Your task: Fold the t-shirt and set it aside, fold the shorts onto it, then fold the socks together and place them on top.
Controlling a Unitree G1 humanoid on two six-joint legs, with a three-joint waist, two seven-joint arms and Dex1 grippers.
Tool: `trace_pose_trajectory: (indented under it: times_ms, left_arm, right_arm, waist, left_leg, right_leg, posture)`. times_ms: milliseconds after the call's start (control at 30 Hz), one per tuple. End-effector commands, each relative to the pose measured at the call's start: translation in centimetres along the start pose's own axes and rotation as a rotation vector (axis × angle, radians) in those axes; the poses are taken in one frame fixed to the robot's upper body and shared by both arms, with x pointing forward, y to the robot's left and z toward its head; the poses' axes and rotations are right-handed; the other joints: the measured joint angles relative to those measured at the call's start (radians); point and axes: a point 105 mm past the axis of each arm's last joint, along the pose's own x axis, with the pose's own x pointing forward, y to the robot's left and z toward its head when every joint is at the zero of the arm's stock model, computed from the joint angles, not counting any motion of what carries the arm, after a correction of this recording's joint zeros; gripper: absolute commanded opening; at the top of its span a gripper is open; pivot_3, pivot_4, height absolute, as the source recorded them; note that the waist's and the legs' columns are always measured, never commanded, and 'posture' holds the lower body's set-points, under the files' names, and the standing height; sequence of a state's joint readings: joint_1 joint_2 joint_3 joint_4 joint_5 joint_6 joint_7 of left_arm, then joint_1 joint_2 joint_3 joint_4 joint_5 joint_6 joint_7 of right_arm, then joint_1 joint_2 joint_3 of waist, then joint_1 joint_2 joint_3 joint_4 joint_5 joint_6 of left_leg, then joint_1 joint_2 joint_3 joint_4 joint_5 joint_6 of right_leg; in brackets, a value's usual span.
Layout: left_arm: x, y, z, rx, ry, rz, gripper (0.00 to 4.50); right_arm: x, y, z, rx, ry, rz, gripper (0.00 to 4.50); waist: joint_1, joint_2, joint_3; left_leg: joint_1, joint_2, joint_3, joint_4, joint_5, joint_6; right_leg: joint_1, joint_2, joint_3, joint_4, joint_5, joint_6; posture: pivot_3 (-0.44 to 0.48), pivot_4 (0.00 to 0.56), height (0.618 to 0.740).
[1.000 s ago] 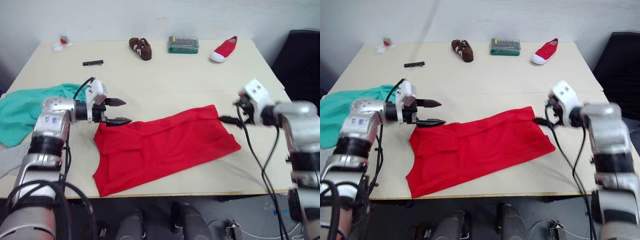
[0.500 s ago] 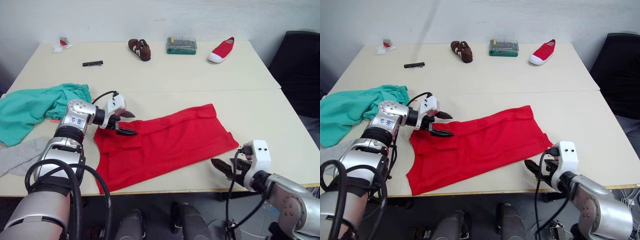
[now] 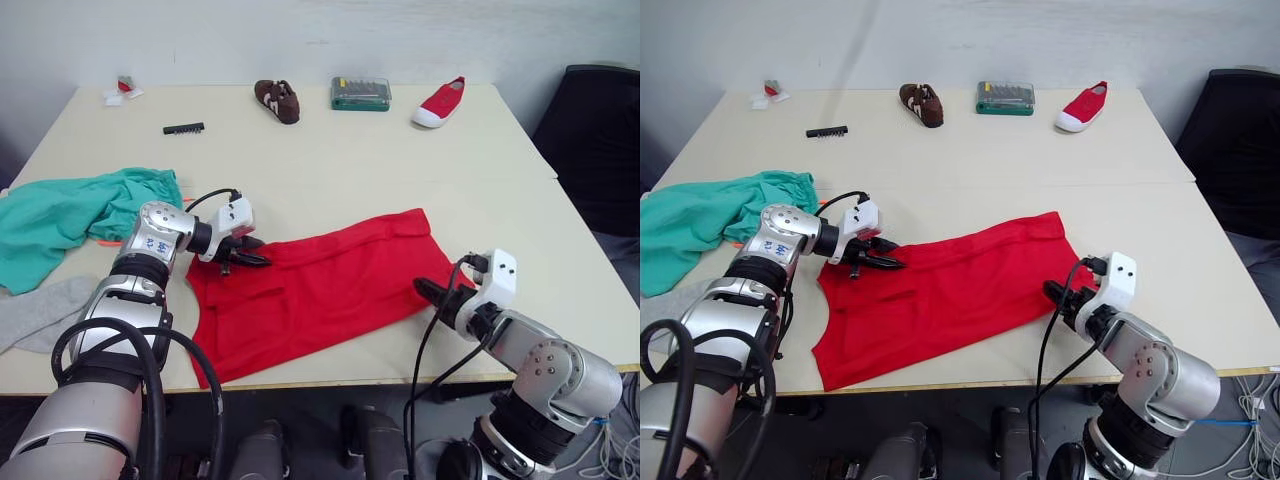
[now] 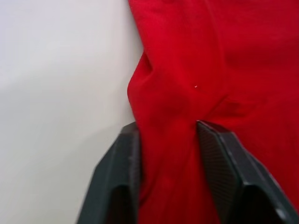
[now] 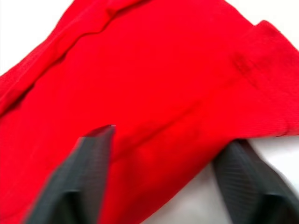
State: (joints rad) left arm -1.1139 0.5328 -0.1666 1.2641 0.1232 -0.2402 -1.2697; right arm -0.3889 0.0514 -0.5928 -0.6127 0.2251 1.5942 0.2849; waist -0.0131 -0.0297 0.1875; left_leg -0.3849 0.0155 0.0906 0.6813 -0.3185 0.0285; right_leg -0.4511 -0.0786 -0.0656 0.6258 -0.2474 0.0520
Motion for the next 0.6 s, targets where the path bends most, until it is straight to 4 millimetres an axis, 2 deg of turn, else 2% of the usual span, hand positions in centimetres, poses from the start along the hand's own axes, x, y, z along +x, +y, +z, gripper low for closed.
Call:
trace_pose_trajectory:
  times_ms: [33, 100, 200, 333, 467, 567, 600]
  left_arm:
    - [-0.5, 0.4, 0.1, 0.014, 0.015, 0.020, 0.44]
    - [-0.6, 0.3, 0.0, 0.009, 0.012, 0.016, 0.00]
    - [-1.0, 0.0, -0.3, -0.003, 0.001, -0.006, 0.00]
    - [-1.9, -0.6, -1.2, -0.049, -0.025, -0.018, 0.00]
    - [-3.1, -1.2, -2.5, -0.087, -0.041, -0.001, 0.00]
    - [-3.7, -2.0, -3.2, -0.124, -0.059, 0.021, 0.00]
    - [-4.1, -2.5, -3.9, -0.156, -0.066, 0.056, 0.00]
  right_arm:
    - [0.5, 0.5, -0.8, -0.001, 0.057, 0.031, 1.59]
    - [0.6, 0.5, -0.5, -0.019, 0.063, 0.034, 0.99]
    - [0.9, 0.6, 0.0, -0.069, 0.074, 0.051, 0.02]
    - [2.0, 1.1, 0.4, -0.144, 0.115, 0.100, 0.02]
    - [4.1, 1.1, 1.1, -0.239, 0.157, 0.121, 0.02]
    - [5.9, 1.1, 2.3, -0.279, 0.161, 0.136, 0.02]
    - [7.4, 1.6, 3.6, -0.313, 0.149, 0.146, 0.02]
  waist:
    - [-0.003, 0.000, 0.000]
    - [-0.006, 0.000, 0.000]
    - [-0.014, 0.000, 0.000]
    - [-0.023, 0.000, 0.000]
    - [-0.041, 0.000, 0.000]
    - [-0.048, 0.000, 0.000]
    - [-0.048, 0.000, 0.000]
  left_leg:
    - [0.000, 0.000, 0.000, 0.000, 0.000, 0.000]
    - [0.000, 0.000, 0.000, 0.000, 0.000, 0.000]
    - [0.000, 0.000, 0.000, 0.000, 0.000, 0.000]
    - [0.000, 0.000, 0.000, -0.001, 0.000, 0.000]
    - [0.001, 0.001, 0.001, -0.001, 0.000, 0.000]
    - [0.007, 0.001, 0.003, -0.003, 0.000, 0.000]
    - [0.010, 0.001, 0.003, -0.004, 0.000, 0.000]
  right_leg:
    - [0.000, 0.000, 0.000, 0.000, 0.000, 0.000]
    - [0.000, 0.000, 0.000, 0.000, 0.000, 0.000]
    - [0.000, 0.000, 0.000, 0.000, 0.000, 0.000]
    - [0.000, 0.001, 0.000, 0.000, 0.000, 0.000]
    - [0.000, 0.001, 0.001, 0.000, 0.000, 0.000]
    - [0.004, 0.001, 0.003, 0.000, 0.000, 0.000]
    - [0.007, 0.001, 0.003, -0.001, 0.000, -0.001]
  posture:
    - [0.000, 0.150, 0.740]
    - [0.000, 0.150, 0.740]
    - [0.000, 0.150, 0.740]
    - [0.000, 0.150, 0.740]
    - [0.000, 0.150, 0.740]
    - [0.000, 0.150, 0.740]
    - [0.000, 0.150, 0.740]
